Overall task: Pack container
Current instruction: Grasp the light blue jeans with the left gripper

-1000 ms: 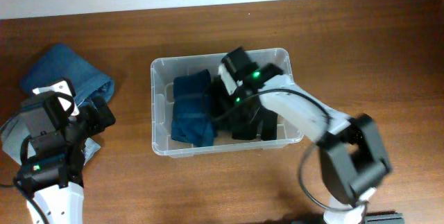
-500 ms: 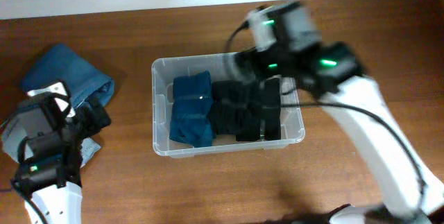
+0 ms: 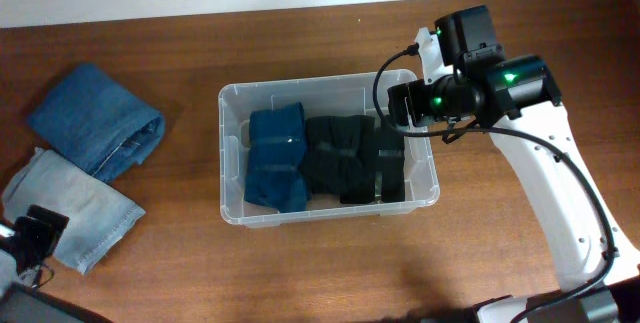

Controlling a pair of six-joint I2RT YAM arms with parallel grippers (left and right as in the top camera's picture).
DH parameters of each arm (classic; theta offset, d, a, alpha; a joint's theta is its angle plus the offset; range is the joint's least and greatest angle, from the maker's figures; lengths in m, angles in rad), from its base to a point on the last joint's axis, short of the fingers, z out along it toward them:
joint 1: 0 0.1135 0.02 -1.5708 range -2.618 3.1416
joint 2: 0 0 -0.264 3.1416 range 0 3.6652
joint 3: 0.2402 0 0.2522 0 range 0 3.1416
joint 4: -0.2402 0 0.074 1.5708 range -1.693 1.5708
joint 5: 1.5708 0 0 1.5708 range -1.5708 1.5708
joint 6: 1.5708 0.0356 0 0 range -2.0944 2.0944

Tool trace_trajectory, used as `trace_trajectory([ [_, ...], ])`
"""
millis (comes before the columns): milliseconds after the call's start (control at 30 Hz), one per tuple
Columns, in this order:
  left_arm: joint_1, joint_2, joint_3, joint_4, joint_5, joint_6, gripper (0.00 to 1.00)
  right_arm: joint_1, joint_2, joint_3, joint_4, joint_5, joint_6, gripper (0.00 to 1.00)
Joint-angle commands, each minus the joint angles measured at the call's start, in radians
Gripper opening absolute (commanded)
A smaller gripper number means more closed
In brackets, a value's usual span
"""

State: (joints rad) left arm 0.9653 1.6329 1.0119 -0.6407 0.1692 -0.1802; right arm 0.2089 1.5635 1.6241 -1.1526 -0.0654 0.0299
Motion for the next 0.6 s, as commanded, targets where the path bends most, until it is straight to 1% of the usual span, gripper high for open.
trace_trajectory([
  [0,0.004,0.107,0.008,0.038,0.029,0.014,0.99,-0.008,-0.002,-0.011,0.000,-0.002,0.003,0.98],
  [100,0.003,0.169,0.008,0.106,0.043,0.030,0.99,-0.008,-0.001,-0.011,0.001,-0.002,0.004,0.98],
  [167,0.003,0.209,0.008,0.168,0.153,0.099,0.99,-0.008,-0.001,-0.011,0.001,-0.002,0.004,0.98],
  [233,0.003,0.228,0.008,0.189,0.236,0.120,0.95,-0.008,-0.001,-0.011,0.000,-0.002,0.004,0.98],
  [267,0.003,0.236,0.008,0.196,0.296,0.138,0.89,-0.008,-0.001,-0.011,0.000,-0.002,0.004,0.98],
  [333,0.003,0.241,0.008,0.204,0.433,0.170,0.70,-0.008,-0.001,-0.011,0.001,-0.002,0.012,0.99],
  [367,0.003,0.241,0.008,0.208,0.476,0.176,0.58,-0.008,-0.001,-0.011,0.001,-0.002,0.011,0.98],
  [400,0.003,0.241,0.008,0.209,0.507,0.176,0.52,-0.008,-0.001,-0.011,0.001,-0.002,0.011,0.99],
  [433,0.003,0.241,0.008,0.209,0.546,0.176,0.34,-0.008,-0.001,-0.011,0.001,-0.002,0.011,0.98],
  [467,0.003,0.241,0.008,0.207,0.562,0.175,0.30,-0.008,-0.001,-0.011,0.000,-0.002,0.011,0.98],
  [533,0.003,0.233,0.008,0.183,0.632,0.173,0.10,-0.007,-0.001,-0.011,-0.002,-0.004,0.011,0.98],
  [567,0.003,0.226,0.008,0.173,0.649,0.164,0.07,-0.007,-0.001,-0.011,-0.002,-0.006,0.011,0.99],
])
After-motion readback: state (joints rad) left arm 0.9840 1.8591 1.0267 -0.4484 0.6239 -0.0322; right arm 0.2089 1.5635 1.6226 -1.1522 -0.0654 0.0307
